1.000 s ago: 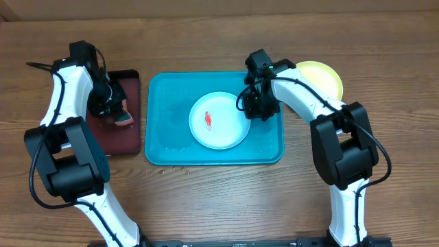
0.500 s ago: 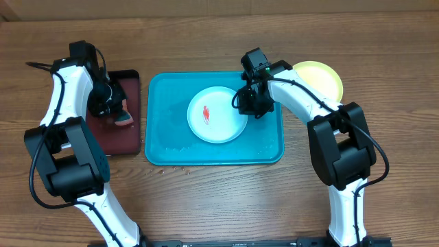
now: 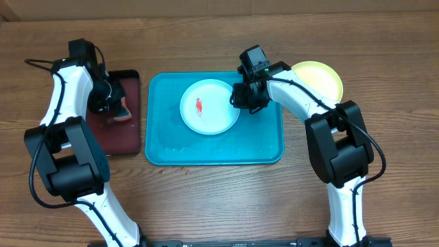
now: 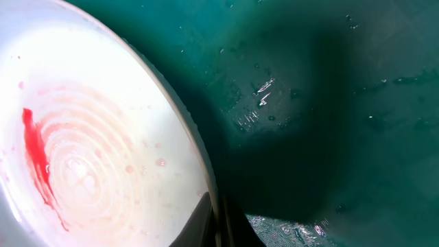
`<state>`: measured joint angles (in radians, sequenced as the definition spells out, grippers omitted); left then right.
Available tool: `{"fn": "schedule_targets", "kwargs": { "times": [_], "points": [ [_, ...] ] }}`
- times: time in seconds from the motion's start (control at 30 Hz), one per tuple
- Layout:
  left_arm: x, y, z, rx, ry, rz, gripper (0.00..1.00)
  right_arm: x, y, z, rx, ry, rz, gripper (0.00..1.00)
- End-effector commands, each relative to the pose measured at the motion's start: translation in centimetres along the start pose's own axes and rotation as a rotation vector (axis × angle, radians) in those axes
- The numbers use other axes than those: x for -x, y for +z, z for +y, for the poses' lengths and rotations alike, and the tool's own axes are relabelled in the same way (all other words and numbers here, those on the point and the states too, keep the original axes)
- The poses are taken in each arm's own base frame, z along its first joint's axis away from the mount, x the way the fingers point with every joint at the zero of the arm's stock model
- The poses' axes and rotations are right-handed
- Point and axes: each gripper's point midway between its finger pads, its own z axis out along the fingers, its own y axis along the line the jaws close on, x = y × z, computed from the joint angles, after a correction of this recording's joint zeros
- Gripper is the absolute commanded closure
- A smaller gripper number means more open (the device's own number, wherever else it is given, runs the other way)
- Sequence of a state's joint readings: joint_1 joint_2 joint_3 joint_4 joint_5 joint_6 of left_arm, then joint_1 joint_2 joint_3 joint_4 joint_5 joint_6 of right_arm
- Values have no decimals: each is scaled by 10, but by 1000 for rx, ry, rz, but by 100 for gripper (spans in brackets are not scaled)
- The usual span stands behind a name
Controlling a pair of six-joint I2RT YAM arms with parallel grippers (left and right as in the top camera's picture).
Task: Clean dirty plates on tray and stack at the side
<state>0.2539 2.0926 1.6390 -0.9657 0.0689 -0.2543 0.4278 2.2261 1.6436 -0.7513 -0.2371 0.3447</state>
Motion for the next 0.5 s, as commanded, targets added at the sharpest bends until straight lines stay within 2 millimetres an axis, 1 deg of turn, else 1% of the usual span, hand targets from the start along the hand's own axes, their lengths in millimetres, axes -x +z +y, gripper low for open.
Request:
{"fn": "schedule_targets", "kwargs": {
  "times": [0.0, 0.13, 0.23, 0.33, 0.43, 0.47],
  "points": [
    [5, 19, 13, 50, 10, 11, 96, -14, 27, -11, -34, 23, 54, 96],
    [8, 33, 34, 159, 8, 8, 96, -17, 34, -15, -45, 26, 66, 96],
    [7, 39, 42, 194, 3, 18, 95, -14, 34, -14, -41, 23, 53, 96],
    [7, 38, 44, 193, -1, 18, 96, -10, 35, -7, -9, 21, 41, 96],
    [10, 30, 38, 159, -8, 15, 96, -9, 34, 5, 55, 29, 46, 96],
    [10, 26, 37, 153, -9, 17, 96, -9, 34, 6, 61, 28, 45, 96]
  ]
}}
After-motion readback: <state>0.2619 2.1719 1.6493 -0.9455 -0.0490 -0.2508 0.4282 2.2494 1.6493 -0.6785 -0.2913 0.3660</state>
